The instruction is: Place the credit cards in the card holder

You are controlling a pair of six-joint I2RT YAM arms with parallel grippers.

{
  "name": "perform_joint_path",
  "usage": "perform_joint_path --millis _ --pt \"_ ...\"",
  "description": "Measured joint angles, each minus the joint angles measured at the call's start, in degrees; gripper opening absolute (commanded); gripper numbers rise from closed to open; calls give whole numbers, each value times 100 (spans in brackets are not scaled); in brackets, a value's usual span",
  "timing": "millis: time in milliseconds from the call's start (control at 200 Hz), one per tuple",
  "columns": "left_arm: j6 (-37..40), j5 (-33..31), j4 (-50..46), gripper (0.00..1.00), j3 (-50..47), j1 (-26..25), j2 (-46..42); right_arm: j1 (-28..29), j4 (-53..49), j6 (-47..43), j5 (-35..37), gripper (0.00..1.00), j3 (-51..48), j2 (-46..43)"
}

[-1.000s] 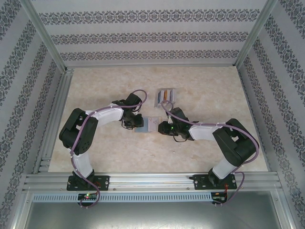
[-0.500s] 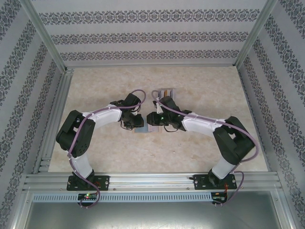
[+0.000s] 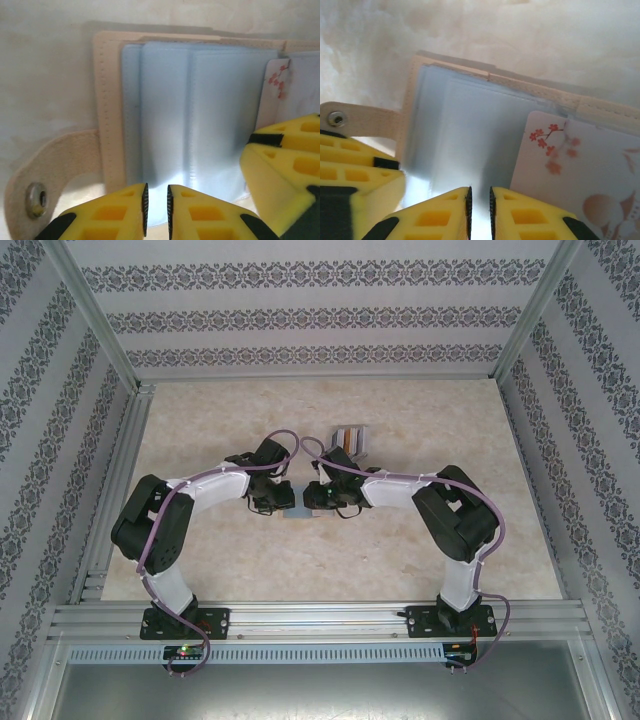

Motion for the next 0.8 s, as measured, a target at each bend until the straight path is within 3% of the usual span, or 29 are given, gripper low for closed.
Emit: perform_joint_path --millis 390,799 --pt "0 24 101 20 -28 33 184 -39 -723 -385 772 22 -2 -343" --pt "-98 267 334 20 -33 33 245 59 -737 -455 549 22 271 -225"
